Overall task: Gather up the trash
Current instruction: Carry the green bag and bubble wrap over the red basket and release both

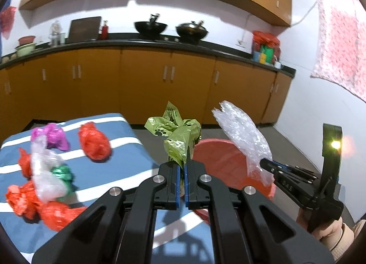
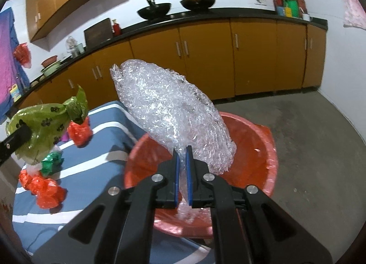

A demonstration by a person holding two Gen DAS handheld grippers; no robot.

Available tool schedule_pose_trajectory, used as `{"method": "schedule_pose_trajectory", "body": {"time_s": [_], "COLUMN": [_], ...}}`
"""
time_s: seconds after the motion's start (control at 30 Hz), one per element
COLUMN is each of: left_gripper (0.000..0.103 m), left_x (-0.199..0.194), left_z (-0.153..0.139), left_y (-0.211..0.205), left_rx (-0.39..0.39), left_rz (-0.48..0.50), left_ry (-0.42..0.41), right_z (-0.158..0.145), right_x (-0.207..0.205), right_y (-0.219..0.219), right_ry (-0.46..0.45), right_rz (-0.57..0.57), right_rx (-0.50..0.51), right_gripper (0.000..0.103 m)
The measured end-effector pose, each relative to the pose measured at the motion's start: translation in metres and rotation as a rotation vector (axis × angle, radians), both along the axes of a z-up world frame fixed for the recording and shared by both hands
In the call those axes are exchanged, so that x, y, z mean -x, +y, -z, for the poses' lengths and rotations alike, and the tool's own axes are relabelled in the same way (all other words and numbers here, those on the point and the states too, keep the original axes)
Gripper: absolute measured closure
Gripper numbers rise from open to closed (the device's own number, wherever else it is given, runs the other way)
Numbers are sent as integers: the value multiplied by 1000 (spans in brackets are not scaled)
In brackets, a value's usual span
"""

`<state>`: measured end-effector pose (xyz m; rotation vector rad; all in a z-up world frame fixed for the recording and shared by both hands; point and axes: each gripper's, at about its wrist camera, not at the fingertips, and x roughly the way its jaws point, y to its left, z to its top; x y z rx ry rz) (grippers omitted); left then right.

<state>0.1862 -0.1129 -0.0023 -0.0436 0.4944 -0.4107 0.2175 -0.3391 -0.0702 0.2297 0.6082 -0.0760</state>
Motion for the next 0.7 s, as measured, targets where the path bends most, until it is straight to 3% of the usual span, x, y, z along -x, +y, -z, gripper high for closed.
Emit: {"method": "schedule_pose_trajectory", "body": {"time_s": [0.47, 0.6, 0.7], "left_gripper": [101, 100, 91], "left_x": [-26, -33, -37], "left_z": [36, 43, 49], "left_y": [-62, -69, -65], "left_rx": [-46, -56, -63], "left_rz": [102, 111, 103], "left_ry": [72, 94, 118], "right_z": [26, 32, 36], "right_x": [-17, -23, -21], "right_y": [-33, -38, -40], "right_ry": [50, 59, 63], "right_rz": [57, 60, 55], "right_rx": [-37, -56, -63], "right_gripper": [96, 90, 77]}}
